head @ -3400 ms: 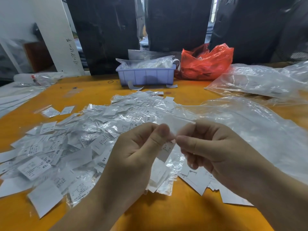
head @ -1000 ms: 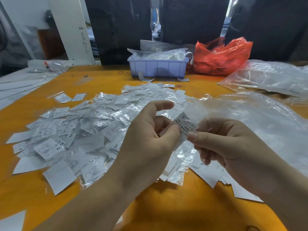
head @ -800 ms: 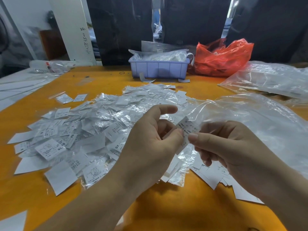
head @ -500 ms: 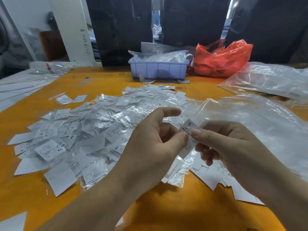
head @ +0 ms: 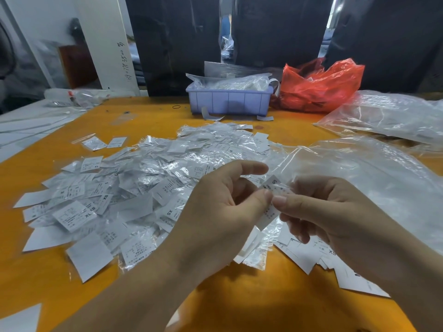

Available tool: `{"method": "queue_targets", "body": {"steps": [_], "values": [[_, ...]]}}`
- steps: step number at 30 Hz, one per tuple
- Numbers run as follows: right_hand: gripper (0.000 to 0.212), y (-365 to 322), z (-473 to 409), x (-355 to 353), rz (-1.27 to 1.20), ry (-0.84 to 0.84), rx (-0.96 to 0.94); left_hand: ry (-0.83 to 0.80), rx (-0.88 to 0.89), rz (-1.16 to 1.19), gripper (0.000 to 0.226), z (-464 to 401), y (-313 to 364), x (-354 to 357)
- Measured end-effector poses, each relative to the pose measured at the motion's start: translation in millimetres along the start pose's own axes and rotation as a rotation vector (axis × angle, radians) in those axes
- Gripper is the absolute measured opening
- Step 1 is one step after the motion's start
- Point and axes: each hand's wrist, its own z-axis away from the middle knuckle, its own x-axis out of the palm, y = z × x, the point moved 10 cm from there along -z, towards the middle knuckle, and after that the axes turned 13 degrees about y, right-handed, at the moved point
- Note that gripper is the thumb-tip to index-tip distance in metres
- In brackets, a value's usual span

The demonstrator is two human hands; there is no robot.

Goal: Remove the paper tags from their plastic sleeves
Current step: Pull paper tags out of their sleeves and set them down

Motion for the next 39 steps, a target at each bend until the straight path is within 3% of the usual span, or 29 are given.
{"method": "queue_targets", "body": {"steps": [2,5,14,23,28,39], "values": [[0.036,1,0,1,-0.019,-0.005,0.019,-0.001,-0.007,-0.003,0.021,-1,-3,-1],[0.034,8,-1,-1,-0.081,0.035,0.093,-0.005,-0.033,-0.004,0.016,-1,-9,-1],[0.040,4,-2,-9,-0.001,0.117,0.019,0.018,-0.008,0.009,0.014,-1,-4,-3],[0.041,5,-1,-8,-0.031,0.110,0.029,-0.046,-0.021,0.015,0.015,2,-2,5],[0.039,8,-1,-6,0.032,0.097,0.017,0.006,-0.008,-0.016,0.014,0,-3,0],[0.053,15,-2,-6,0.143,0.105,0.002,0.008,-0.013,0.016,0.011,0,-1,0]]}}
